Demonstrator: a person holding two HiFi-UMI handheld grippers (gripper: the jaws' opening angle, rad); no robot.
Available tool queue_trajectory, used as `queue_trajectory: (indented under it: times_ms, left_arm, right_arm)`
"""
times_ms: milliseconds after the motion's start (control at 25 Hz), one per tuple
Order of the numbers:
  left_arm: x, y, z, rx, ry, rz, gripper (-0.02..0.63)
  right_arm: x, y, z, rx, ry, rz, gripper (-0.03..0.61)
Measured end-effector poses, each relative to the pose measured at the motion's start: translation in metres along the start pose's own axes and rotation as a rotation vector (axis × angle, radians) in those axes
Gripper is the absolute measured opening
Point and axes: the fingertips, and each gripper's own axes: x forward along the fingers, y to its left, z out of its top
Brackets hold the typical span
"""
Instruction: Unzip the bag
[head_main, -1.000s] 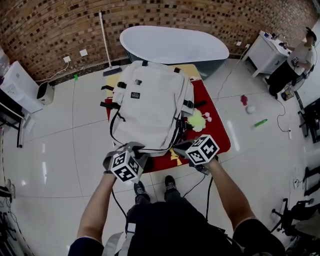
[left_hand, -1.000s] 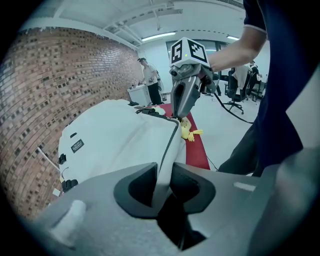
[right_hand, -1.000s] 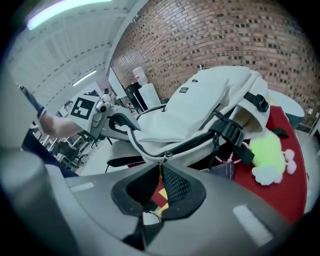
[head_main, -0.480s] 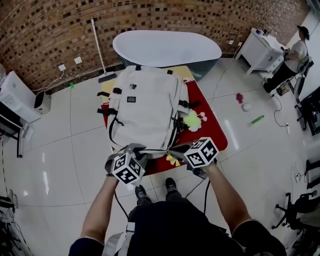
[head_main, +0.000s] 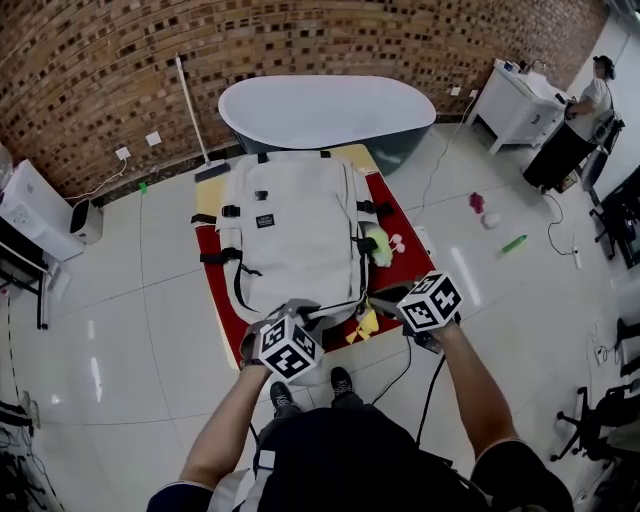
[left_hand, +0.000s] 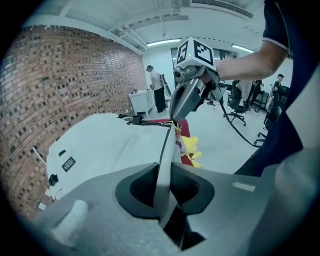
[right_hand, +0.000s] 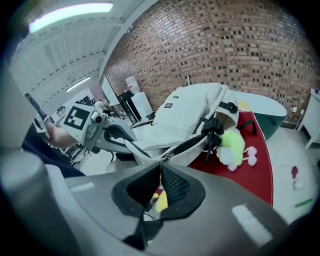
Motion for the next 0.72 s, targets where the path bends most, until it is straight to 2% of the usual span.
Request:
queue_trajectory:
  times_ms: [400,560,640,720]
  left_arm:
    - [0.015,-0.013,-0.027,-0.001,0.004,-0.045,0.071]
    - [0.016,-0.013,-0.030,-0.005,-0.016,-0.044,0.074]
    - [0.018,-0.012,-0.031,0.002,-0.012,-0.039,0.074]
    - [0.017,-0.012,-0.033,0.003,-0.012,-0.037,0.075]
  right_arm:
    - [0.018,0.017,-0.013,0.060,0.033,0.036,0.011]
    - [0.031,0.069,-0.031,0.036,0.096,0.184,0.011]
    - [0.039,0.078,-0.033,0.012,0.065,0.150,0.012]
    - [0.036,0.068,-0.026,0.015,0.001,0.064,0.014]
